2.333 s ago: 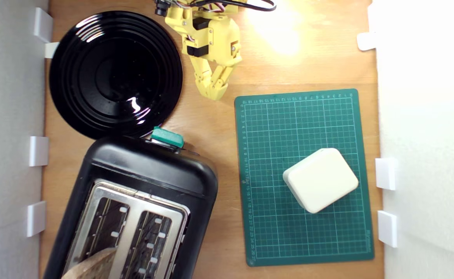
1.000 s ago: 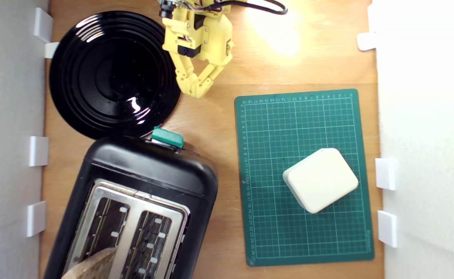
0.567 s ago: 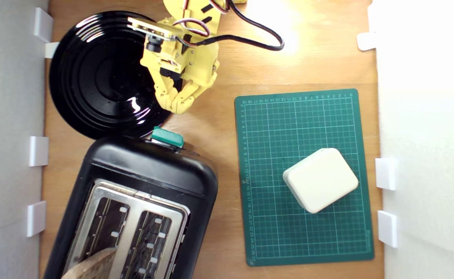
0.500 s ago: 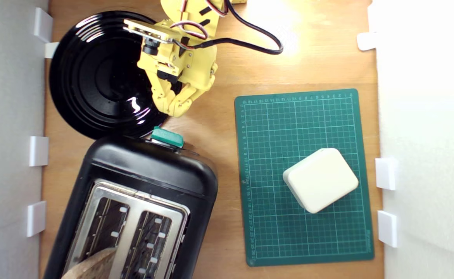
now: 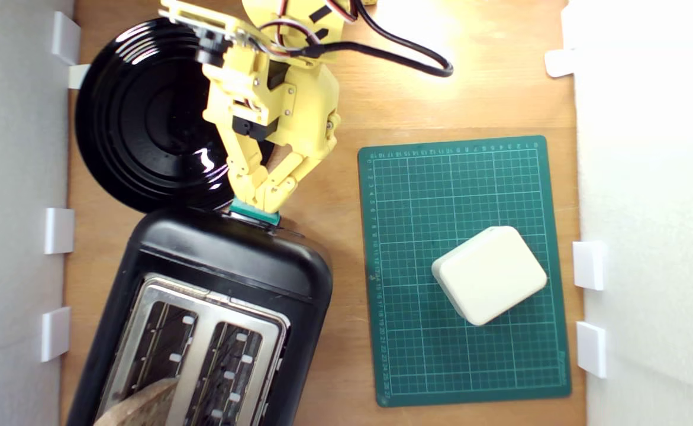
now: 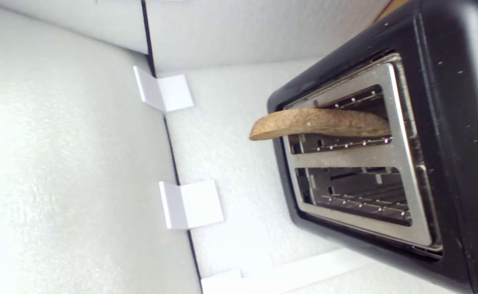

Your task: Start toaster

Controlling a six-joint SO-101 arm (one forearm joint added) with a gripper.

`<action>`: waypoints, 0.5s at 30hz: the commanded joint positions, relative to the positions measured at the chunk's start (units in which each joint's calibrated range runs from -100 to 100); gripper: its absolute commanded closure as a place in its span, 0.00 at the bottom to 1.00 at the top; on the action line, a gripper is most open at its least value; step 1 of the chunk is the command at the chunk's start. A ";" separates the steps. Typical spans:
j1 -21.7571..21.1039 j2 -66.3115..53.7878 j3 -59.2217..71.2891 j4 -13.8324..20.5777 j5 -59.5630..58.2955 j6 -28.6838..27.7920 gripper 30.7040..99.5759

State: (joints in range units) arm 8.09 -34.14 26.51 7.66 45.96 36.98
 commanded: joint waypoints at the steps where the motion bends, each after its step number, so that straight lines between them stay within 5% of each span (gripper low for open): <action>1: -1.90 -0.58 -4.11 0.04 -0.09 -0.67 0.99; 15: -1.26 1.17 -3.20 1.07 -0.18 0.22 0.99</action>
State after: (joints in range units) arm 6.73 -33.31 26.14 8.04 45.96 36.49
